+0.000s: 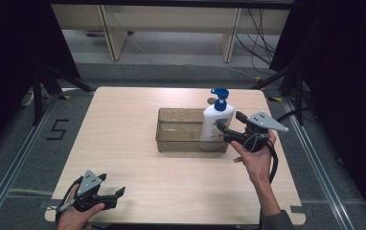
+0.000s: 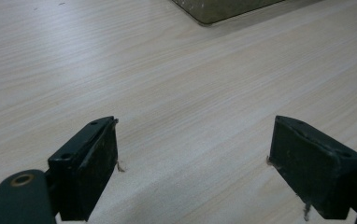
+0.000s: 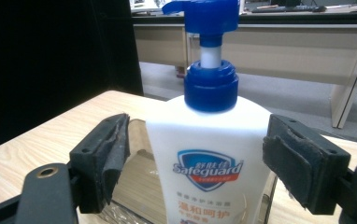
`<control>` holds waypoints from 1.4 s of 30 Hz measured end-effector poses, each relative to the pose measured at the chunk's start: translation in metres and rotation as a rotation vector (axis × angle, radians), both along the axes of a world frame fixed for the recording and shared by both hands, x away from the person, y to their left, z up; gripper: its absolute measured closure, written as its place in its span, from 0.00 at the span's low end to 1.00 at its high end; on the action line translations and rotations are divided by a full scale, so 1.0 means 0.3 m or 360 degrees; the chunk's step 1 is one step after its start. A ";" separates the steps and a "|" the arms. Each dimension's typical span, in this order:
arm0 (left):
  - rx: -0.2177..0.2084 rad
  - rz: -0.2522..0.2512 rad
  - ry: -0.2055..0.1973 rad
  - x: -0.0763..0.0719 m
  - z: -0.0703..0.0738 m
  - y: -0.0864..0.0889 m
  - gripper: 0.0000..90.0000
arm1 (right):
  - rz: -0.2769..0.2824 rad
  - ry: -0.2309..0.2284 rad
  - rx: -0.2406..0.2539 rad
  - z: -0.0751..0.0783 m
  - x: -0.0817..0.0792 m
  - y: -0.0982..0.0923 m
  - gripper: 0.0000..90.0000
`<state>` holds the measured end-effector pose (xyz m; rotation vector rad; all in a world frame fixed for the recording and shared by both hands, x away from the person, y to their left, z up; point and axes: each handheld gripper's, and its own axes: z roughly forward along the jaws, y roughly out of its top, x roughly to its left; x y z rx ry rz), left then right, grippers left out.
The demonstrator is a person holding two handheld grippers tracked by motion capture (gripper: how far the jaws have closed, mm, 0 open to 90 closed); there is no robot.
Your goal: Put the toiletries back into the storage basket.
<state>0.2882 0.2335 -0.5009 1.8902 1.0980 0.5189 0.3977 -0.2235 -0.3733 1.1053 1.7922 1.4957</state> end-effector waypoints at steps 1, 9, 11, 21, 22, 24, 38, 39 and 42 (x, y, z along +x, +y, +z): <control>0.0001 0.0000 0.0001 0.000 0.000 0.000 0.16 | -0.0003 0.0004 -0.0006 0.000 -0.005 0.001 0.26; -0.0001 -0.0003 -0.0001 -0.001 0.001 -0.001 0.16 | 0.0024 0.0018 -0.0032 -0.020 -0.029 0.010 0.26; 0.0000 -0.0003 -0.0001 -0.001 0.001 0.000 0.16 | 0.0038 0.0034 -0.0023 -0.030 -0.037 0.015 0.26; 0.0000 -0.0005 0.0000 0.000 0.001 0.000 0.16 | 0.0047 0.0055 -0.0041 -0.081 -0.066 0.025 0.27; 0.0001 -0.0005 -0.0001 0.000 0.001 0.000 0.16 | 0.0080 0.0061 -0.0032 -0.087 -0.065 0.026 0.27; 0.0001 -0.0005 -0.0002 -0.001 0.001 -0.001 0.16 | 0.0071 0.0081 -0.0037 -0.096 -0.070 0.026 0.27; -0.0003 -0.0002 -0.0001 0.000 0.000 -0.003 0.16 | 0.0146 0.0116 -0.0027 -0.149 -0.094 0.047 0.26; 0.0012 0.0007 0.0008 -0.002 0.003 -0.003 0.16 | 0.0145 0.0147 0.0002 -0.153 -0.099 0.054 0.26; -0.0007 0.0002 -0.0002 0.000 0.001 -0.003 0.16 | 0.0179 0.0141 0.0004 -0.164 -0.103 0.059 0.26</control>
